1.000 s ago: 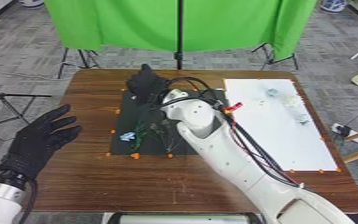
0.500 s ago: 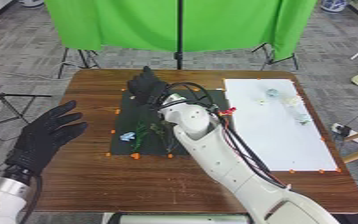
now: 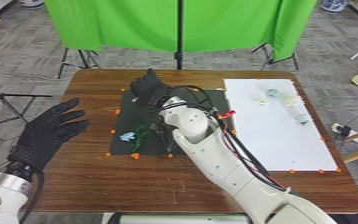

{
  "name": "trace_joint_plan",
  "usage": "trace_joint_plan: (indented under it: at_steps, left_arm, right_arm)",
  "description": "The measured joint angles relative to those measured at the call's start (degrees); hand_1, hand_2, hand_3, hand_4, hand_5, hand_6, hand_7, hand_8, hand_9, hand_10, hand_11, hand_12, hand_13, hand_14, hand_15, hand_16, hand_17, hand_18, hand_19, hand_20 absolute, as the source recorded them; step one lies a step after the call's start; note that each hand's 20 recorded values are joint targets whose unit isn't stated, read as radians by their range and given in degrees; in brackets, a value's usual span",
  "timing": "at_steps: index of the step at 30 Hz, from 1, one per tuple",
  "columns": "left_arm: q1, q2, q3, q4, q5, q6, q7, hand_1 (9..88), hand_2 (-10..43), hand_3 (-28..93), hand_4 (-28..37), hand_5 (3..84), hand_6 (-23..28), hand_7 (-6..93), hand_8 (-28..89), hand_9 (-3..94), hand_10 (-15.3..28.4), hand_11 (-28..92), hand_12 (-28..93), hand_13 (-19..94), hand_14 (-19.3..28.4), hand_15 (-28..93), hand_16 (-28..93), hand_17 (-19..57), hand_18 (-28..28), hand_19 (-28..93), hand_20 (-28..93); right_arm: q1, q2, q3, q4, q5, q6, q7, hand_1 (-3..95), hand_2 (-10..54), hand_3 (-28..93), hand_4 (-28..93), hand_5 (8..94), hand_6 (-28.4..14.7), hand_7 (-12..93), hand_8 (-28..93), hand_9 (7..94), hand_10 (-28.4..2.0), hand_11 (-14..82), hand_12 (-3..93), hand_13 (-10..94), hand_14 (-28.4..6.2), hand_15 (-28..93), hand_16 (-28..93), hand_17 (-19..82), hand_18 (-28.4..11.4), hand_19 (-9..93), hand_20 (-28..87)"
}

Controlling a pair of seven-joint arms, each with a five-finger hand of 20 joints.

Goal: Arrange flowers

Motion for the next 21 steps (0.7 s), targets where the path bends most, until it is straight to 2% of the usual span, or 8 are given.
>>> trace_joint_plan:
  at_steps: [9,15,21]
  left_arm:
    - [-0.62,0.1,0.15,0.26,0.0,-0.3,-0.32,26.1,-0.3,71,-26.1,33.8,1.8,24.9,-12,29.7,12.8,30,14,27,15.7,47,-2,-7.4,23.3,54,10]
    - [-0.63,0.11,0.15,0.27,0.0,-0.34,-0.36,26.0,-0.4,71,-26.1,33.8,1.8,24.8,-12,29.7,12.8,31,14,27,15.7,47,-2,-7.4,23.3,54,10]
    - [-0.56,0.11,0.14,0.27,0.0,-0.34,-0.32,26.1,-0.4,71,-26.1,33.7,1.8,25.0,-12,29.7,12.7,31,14,27,15.7,47,-2,-7.4,23.3,54,10]
  right_arm:
    - [0.52,-2.18,3.6,4.4,0.0,0.5,-0.3,39.4,-9.5,79,-28,66.1,2.8,49,-15,76.0,-3.4,31.9,46.7,65,-3.1,66,26,20,-17.4,73,45]
    - [0.61,-2.25,3.17,4.01,0.0,0.76,-0.36,37.7,-9.5,79,-28,65.9,2.9,48,-15,73.9,-4.3,37.6,41.7,65,-3.4,66,26,20,-17.5,73,45]
    - [0.6,-1.0,-0.2,1.2,0.03,0.6,0.61,36.8,-9.5,80,-28,65.6,3.0,47,-15,73.1,-4.6,39.0,40.5,64,-3.5,67,26,20,-17.6,73,45]
